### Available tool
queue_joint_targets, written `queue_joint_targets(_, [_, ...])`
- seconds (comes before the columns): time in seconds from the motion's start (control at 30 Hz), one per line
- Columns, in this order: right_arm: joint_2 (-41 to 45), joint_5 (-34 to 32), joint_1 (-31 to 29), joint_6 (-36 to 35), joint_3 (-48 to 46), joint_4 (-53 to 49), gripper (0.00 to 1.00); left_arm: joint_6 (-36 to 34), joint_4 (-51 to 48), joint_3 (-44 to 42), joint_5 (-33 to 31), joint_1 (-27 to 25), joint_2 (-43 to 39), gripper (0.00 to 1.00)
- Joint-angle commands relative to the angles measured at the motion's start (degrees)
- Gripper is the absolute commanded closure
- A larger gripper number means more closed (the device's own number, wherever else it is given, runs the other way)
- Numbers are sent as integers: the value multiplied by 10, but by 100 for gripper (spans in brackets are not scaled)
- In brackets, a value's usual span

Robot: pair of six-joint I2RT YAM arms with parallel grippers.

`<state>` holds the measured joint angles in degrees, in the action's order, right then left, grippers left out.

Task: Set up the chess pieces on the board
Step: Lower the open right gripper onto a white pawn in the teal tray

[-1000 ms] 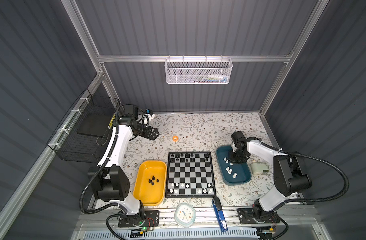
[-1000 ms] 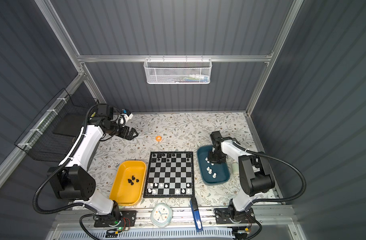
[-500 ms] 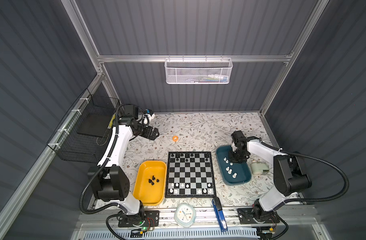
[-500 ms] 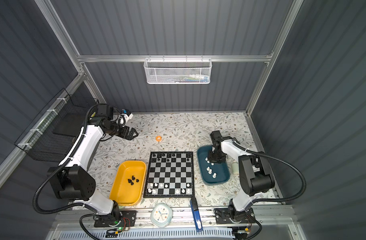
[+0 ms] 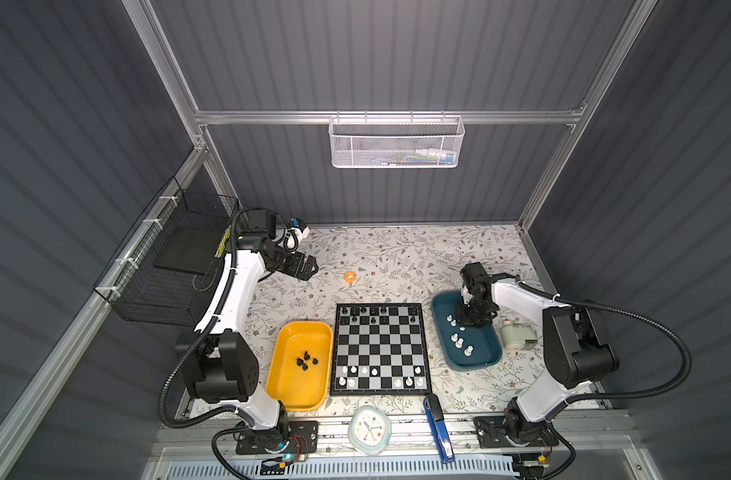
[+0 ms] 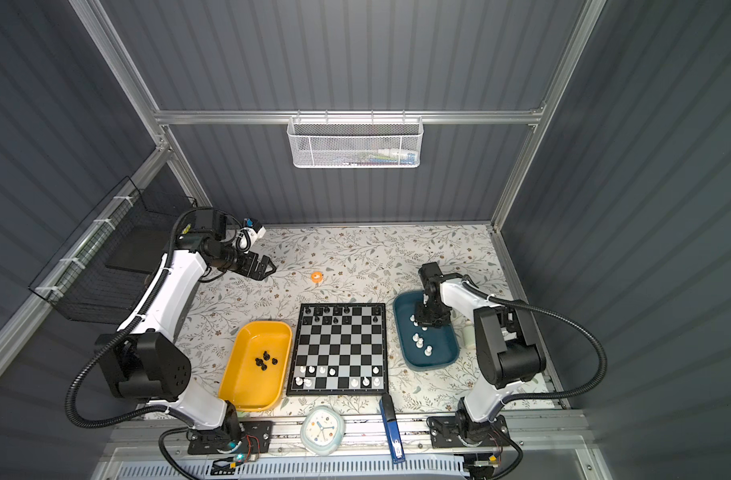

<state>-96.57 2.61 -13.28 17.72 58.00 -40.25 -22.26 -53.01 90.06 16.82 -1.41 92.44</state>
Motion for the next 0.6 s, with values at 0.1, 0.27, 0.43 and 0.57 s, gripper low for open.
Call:
queue_joint_targets(0.1, [-2,2,-1,-5,6,-7,79,4,-14,0,15,-1,-3,1])
queue_joint_targets(0.27, [1,1,-2,-6,9,-10,79,3,-15,1,15,-2,-3,1])
queue_joint_targets(0.43, [2,-4,-3,-6,15,-16,78,3,-14,-2,15,-2,-4,1])
queue_joint_targets(0.57, [0,-5,-6,-7,19,-18,78,3,-14,-2,15,-2,-4,0])
